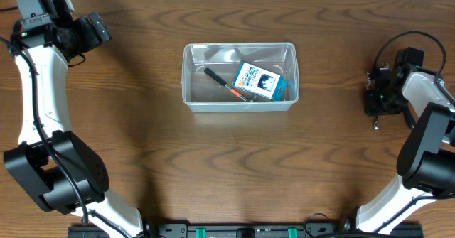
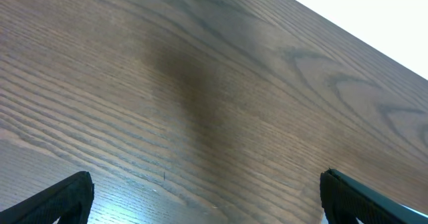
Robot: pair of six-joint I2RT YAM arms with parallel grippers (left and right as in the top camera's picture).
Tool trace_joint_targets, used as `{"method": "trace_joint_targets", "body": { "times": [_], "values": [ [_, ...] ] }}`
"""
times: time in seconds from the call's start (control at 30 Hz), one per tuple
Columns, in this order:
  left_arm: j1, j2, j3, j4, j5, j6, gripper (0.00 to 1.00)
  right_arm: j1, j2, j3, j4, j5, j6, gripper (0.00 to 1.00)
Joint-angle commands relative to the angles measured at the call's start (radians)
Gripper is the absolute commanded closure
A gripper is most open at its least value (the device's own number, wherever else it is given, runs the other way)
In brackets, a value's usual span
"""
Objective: Pack container
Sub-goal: 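Lower right gripper and close on the silver wrench, then carry the wrench into the container and lower it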
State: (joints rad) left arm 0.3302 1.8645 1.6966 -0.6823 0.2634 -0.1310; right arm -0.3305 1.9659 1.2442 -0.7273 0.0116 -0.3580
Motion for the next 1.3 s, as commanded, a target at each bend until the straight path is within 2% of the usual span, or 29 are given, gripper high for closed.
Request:
{"method": "trace_joint_targets", "body": {
  "times": [0.0, 0.03, 0.23, 0.37, 0.63, 0.77, 1.03, 1.17, 1.27],
  "values": [
    [0.000, -0.016, 0.016, -0.003, 0.009, -0.004, 0.02, -0.005, 0.016, -0.031, 0.002, 0.006, 0.006, 0.92],
    [0.001, -0.016, 0.016, -0.003, 0.009, -0.004, 0.02, -0.005, 0.016, -0.029, 0.001, 0.006, 0.016, 0.99],
    [0.000, -0.016, 0.016, -0.003, 0.009, -0.004, 0.02, -0.003, 0.014, 0.010, -0.033, 0.005, 0.066, 0.99],
    [0.000, -0.016, 0.016, -0.003, 0.009, -0.004, 0.02, -0.002, 0.005, 0.111, -0.095, -0.045, 0.066, 0.99],
    [0.001, -0.016, 0.016, -0.003, 0.009, -0.004, 0.02, 0.020, -0.002, 0.534, -0.290, -0.285, 0.066, 0.99],
    [0.000, -0.016, 0.016, -0.003, 0.009, -0.004, 0.02, 0.079, -0.002, 0.768, -0.378, -0.317, 0.060, 0.99],
    [0.000, -0.016, 0.016, -0.003, 0.009, -0.004, 0.02, 0.316, -0.003, 1.062, -0.480, -0.397, -0.218, 0.99],
    [0.000, -0.016, 0.016, -0.003, 0.009, -0.004, 0.02, 0.468, -0.002, 1.080, -0.502, -0.397, -0.433, 0.99],
    [0.000, -0.016, 0.016, -0.003, 0.009, -0.004, 0.02, 0.573, 0.000, 1.062, -0.519, -0.376, -0.539, 0.99]
  ]
}}
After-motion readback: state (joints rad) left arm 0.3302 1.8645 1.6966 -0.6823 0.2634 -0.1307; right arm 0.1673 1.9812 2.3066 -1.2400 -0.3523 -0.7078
